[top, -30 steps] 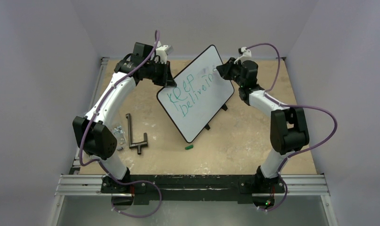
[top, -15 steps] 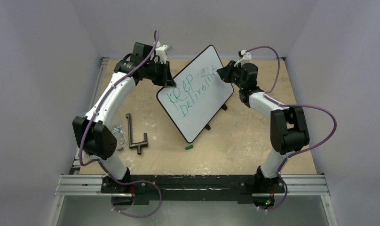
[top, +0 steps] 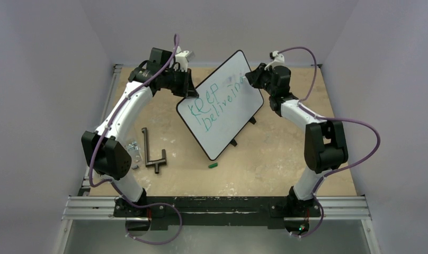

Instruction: Write a sentence on the whiteboard

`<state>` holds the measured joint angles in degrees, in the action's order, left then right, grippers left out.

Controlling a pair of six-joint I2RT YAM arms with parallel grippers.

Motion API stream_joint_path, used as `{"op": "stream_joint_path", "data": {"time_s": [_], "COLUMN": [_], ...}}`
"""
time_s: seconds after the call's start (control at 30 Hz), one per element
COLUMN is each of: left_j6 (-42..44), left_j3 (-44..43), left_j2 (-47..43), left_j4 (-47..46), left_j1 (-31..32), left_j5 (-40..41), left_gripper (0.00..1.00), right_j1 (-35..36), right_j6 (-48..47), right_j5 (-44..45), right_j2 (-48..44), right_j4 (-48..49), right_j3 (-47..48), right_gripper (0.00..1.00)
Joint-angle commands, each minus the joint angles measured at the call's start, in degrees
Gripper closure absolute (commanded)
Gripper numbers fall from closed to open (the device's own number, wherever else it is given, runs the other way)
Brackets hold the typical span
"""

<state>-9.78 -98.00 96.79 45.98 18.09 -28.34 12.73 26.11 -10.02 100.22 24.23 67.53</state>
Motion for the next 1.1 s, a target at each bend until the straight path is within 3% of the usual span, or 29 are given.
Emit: {"op": "stream_joint_path", "data": {"time_s": [0.0,0.27,1.07], "left_j6": [6.6,6.7,6.7], "left_j3": [0.3,0.3,0.3], "left_j2": [-1.9,-1.8,-2.1], "left_j4": [1.2,1.2,1.3], "left_j1": [-0.9,-0.9,-0.9], "left_j5": [11.9,12.2,12.4], "left_gripper": [1.0,1.0,1.0], "right_j1": [0.4,0.5,0.5], "right_j6": [-0.2,-0.1,0.0], "right_j5": [0.8,0.3,0.2], "right_j2": [1.2,2.0,-2.6], "right_j4": [0.2,0.2,2.7], "right_j3": [3.8,3.9,-8.1], "right_gripper": [1.0,1.0,1.0]}}
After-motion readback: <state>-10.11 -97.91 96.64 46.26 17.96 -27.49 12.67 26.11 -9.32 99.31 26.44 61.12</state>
